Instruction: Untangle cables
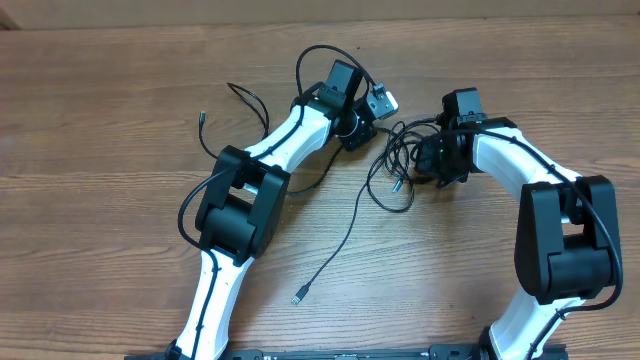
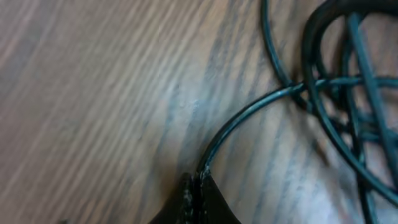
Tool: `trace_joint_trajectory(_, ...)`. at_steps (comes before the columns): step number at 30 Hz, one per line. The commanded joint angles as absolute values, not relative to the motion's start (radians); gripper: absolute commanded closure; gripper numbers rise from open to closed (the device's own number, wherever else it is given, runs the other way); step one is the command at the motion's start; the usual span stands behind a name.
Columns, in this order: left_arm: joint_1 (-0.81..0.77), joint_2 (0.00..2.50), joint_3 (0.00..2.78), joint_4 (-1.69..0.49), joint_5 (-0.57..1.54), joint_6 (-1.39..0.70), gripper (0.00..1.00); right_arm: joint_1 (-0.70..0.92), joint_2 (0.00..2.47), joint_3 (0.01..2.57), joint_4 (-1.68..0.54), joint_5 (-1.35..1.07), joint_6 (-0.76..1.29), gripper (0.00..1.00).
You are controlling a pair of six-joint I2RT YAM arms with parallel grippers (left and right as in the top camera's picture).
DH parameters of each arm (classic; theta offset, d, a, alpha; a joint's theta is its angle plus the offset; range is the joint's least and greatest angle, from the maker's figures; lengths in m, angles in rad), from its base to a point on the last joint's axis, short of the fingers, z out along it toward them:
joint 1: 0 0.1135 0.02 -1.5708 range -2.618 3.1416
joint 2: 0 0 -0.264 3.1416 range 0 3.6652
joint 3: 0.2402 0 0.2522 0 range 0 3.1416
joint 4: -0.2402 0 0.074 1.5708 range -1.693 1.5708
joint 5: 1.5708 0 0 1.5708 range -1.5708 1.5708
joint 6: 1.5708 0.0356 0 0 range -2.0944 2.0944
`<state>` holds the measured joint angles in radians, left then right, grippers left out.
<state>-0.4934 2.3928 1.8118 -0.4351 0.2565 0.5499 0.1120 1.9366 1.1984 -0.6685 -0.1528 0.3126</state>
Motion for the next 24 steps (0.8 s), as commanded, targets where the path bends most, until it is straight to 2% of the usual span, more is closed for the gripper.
trace_joint_trajectory(1,-0.476,2.428,1.797,-0.456,0.02,0.52,0.96,0.114,1.943,1.19,-0.682,-0.136,0.306,0.76)
trace_joint_trajectory(5,-0.444,2.376,1.797,-0.464,-0.091,0.44,0.96,0.104,1.941,1.209,-0.726,-0.136,0.305,0.75)
trace_joint_trajectory(7,-0.424,2.349,1.797,-0.477,-0.115,0.405,0.96,0.087,1.941,1.256,-0.803,-0.135,0.305,0.66)
trace_joint_trajectory(10,-0.401,2.318,1.797,-0.503,-0.107,0.371,0.96,0.066,1.938,1.345,-0.918,-0.137,0.306,0.6)
trace_joint_trajectory(15,-0.366,2.275,1.797,-0.535,-0.121,0.304,0.96,0.067,1.914,1.47,-1.024,-0.146,0.305,0.57)
trace_joint_trajectory(24,-0.259,2.135,1.797,-0.567,-0.124,0.057,0.96,0.094,1.879,1.509,-1.029,-0.234,0.306,0.52)
